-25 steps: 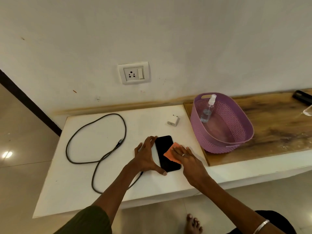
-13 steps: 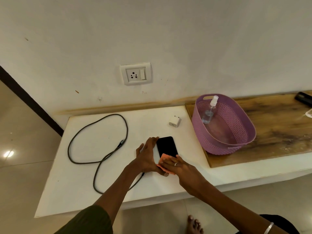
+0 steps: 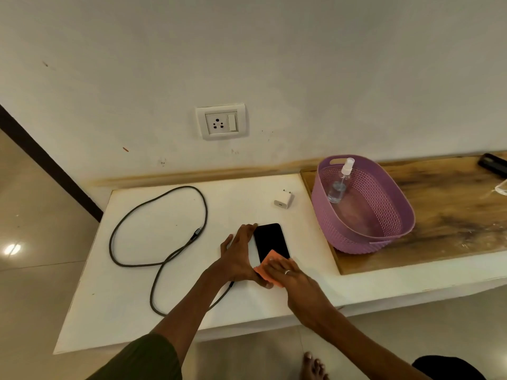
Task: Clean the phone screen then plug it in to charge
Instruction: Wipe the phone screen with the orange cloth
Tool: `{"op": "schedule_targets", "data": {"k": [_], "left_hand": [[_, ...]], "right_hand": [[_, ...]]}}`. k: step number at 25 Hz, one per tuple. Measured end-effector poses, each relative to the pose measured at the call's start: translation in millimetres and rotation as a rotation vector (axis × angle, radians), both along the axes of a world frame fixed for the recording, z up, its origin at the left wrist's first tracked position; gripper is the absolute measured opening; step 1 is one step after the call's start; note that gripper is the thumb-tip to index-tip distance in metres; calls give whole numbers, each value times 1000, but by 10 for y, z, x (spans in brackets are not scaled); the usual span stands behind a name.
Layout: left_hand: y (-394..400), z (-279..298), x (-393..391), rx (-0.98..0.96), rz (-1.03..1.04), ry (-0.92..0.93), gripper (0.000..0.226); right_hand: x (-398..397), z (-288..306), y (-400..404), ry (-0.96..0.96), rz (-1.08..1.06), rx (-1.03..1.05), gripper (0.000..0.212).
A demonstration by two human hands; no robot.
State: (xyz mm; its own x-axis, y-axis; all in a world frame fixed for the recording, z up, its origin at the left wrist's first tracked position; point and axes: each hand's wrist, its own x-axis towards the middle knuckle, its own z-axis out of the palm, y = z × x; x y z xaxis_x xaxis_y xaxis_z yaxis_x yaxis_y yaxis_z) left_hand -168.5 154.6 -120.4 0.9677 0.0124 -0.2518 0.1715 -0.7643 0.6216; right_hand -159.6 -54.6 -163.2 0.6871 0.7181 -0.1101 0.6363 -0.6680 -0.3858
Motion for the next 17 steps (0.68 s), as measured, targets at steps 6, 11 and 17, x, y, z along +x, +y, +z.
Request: {"op": "schedule_targets", "data": {"k": [6,11,17], "left_hand": [[8,4,12,12,-16,19,148],[6,16,-7,-6,4,2,147],[1,15,-13,-6,-1,-4,146]], "right_hand": [[69,123,-67,-205,208,-28,82],[176,154,-251,-64,-43,-66,79],[-65,166,-58,2,-17,-75,82]]}}
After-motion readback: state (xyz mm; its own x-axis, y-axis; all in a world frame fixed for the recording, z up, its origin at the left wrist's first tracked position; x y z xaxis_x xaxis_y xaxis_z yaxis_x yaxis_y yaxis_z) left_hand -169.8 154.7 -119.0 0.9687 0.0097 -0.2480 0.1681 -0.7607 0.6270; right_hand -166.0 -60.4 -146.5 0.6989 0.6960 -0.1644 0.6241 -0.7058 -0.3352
